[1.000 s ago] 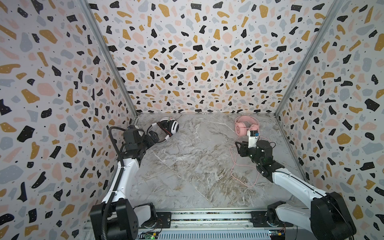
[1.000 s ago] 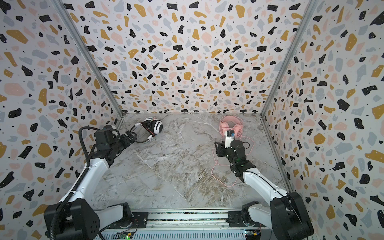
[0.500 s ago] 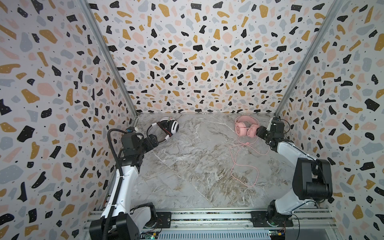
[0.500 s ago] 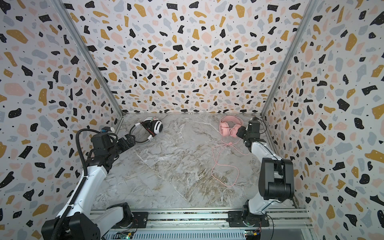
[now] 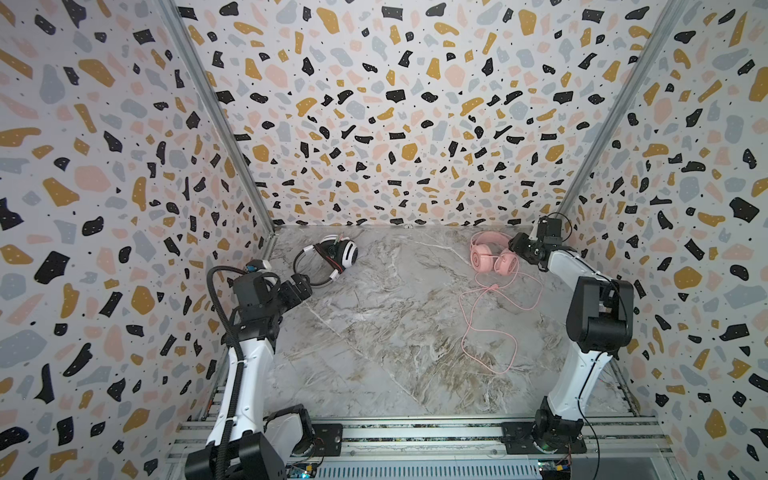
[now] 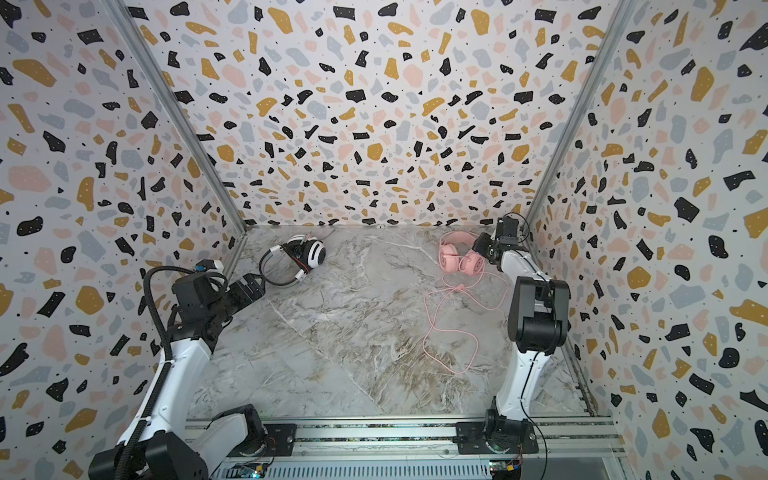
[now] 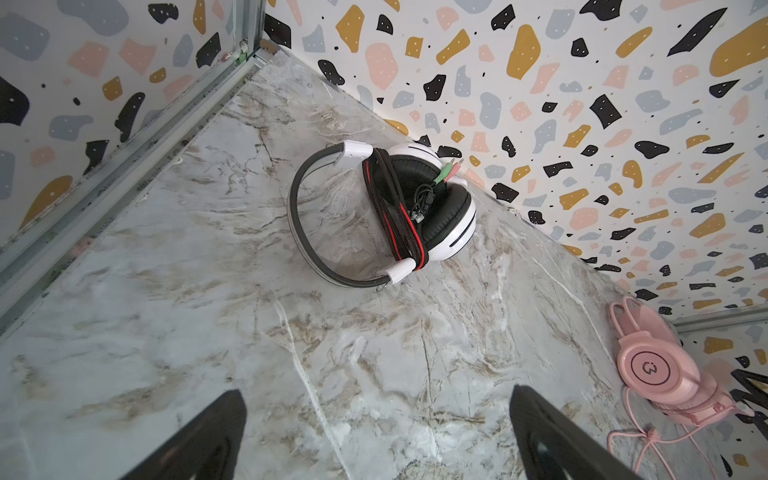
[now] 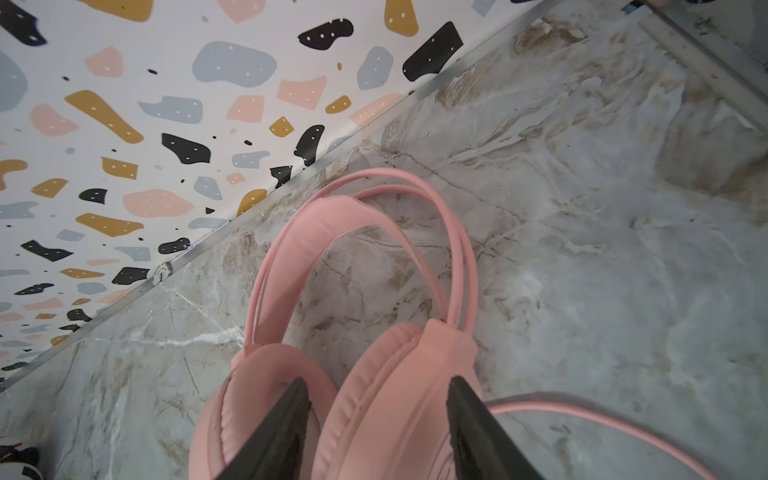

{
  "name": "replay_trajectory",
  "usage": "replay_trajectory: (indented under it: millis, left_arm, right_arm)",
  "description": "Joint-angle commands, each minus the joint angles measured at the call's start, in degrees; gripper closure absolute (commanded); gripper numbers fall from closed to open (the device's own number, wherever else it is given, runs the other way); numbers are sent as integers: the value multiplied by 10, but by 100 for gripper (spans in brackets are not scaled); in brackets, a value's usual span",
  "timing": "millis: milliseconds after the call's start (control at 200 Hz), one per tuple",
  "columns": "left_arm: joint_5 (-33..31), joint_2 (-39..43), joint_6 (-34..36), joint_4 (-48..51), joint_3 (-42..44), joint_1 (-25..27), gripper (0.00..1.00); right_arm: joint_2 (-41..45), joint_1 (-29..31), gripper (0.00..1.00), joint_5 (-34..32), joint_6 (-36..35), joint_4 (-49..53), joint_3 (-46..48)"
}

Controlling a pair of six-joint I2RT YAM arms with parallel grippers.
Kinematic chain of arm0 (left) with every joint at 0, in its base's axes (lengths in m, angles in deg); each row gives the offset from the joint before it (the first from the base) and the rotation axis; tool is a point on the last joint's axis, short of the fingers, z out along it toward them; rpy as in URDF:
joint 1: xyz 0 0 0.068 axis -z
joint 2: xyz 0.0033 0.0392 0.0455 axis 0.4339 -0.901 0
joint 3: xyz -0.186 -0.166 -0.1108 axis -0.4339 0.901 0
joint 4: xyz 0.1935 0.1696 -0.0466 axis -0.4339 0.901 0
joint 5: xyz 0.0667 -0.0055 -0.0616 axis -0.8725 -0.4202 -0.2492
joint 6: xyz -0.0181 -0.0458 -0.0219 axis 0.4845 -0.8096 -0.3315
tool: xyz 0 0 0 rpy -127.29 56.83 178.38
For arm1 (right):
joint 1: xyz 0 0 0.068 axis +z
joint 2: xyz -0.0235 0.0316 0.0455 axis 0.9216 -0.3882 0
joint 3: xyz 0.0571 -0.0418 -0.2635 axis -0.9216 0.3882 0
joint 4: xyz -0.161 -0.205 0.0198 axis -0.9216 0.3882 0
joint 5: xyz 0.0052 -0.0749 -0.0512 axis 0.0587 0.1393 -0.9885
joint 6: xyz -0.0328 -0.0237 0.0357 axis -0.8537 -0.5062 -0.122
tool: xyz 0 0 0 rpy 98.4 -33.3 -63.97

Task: Wrap the headphones
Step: 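Reach the right gripper to the pink headset band and grasp it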

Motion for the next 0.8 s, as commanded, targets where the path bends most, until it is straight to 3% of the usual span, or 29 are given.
replay_trajectory:
  millis: [0, 245, 466, 741, 796]
  left_arm:
    - [23, 15, -12, -42, 14, -7, 0]
    - [48, 6, -74, -143, 90, -7, 0]
    - [67, -18, -63, -119, 63, -7, 0]
    - [80, -9, -50, -93, 48, -7, 0]
    - [85, -10, -39, -77, 41, -7, 0]
  right_arm:
    - [-29, -5, 44, 9, -2, 73, -64]
    - [-109, -5, 43, -5, -22, 160, -182]
    - [-181, -4, 44, -19, -38, 216, -253]
    - [-185, -1, 55, 23, -36, 183, -181]
    - [-165, 2, 62, 32, -36, 154, -146]
